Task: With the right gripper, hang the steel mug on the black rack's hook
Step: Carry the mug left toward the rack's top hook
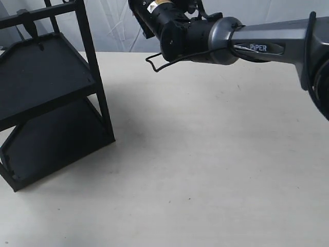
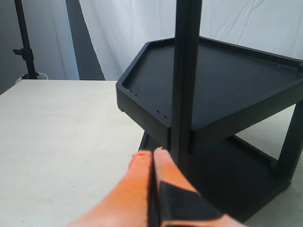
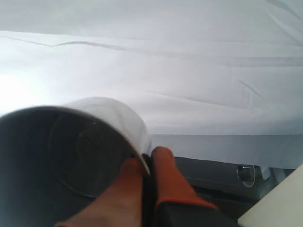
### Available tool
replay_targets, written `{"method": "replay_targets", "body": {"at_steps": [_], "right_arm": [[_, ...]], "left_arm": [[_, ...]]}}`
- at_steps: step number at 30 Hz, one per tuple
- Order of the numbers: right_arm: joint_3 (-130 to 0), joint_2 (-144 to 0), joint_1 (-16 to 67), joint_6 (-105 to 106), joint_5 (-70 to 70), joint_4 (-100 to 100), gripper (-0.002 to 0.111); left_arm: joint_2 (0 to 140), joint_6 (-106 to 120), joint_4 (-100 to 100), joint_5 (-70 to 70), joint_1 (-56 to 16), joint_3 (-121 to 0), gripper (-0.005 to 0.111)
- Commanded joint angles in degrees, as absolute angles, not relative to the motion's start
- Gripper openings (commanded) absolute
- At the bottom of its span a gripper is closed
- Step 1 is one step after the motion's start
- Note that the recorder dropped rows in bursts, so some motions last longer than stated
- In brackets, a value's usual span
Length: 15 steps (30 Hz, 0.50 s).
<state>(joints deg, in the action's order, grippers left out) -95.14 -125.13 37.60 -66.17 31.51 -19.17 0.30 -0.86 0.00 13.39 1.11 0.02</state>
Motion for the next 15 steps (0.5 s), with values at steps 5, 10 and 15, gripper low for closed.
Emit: {"method": "replay_targets", "body": {"at_steps": [5, 10, 15], "right_arm": [[-97.97, -127.62, 40.01, -65.32, 31.81, -18.49, -0.001], [-97.97, -128.51, 40.67, -65.32, 31.81, -18.14, -0.001], [-97.97, -128.54, 41.22, -62.63, 31.24, -18.00, -0.001]], "left_arm": [[0.00, -0.96, -0.38, 13.23, 1.04, 0.00, 0.002], [0.00, -0.96, -0.38, 13.23, 1.04, 0.00, 0.002], [0.00, -0.96, -0.38, 13.23, 1.04, 0.00, 0.002]]}}
